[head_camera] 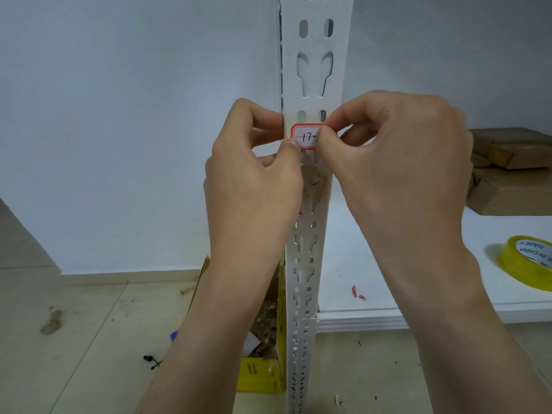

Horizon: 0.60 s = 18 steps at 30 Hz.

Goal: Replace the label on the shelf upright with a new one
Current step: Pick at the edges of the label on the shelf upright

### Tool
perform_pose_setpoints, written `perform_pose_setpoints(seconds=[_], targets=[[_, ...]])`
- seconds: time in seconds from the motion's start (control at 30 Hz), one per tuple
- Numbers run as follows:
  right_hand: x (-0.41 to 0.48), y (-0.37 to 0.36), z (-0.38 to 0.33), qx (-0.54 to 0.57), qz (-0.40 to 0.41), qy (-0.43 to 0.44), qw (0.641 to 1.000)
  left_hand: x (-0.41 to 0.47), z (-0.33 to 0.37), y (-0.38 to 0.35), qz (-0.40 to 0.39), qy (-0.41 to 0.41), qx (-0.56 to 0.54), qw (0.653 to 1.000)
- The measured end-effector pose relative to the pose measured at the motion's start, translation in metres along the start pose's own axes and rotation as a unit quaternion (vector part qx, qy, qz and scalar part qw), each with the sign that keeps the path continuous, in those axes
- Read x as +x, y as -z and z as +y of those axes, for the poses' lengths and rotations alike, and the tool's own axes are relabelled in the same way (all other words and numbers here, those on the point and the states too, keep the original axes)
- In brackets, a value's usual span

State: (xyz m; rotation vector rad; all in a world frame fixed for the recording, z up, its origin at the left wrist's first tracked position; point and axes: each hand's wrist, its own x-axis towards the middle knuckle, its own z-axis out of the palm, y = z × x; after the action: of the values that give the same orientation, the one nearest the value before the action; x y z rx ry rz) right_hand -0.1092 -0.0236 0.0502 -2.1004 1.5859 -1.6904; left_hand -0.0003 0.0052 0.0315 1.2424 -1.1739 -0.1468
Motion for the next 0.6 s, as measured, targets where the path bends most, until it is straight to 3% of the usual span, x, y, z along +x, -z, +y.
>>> perform_pose_setpoints(seconds=[0.6], targets=[[-0.0028,0.0002,0.0053,0.042,0.028,0.015,0.999,0.0021,-0.0006,0.0013,-0.006,0.002,0.007,1.000]])
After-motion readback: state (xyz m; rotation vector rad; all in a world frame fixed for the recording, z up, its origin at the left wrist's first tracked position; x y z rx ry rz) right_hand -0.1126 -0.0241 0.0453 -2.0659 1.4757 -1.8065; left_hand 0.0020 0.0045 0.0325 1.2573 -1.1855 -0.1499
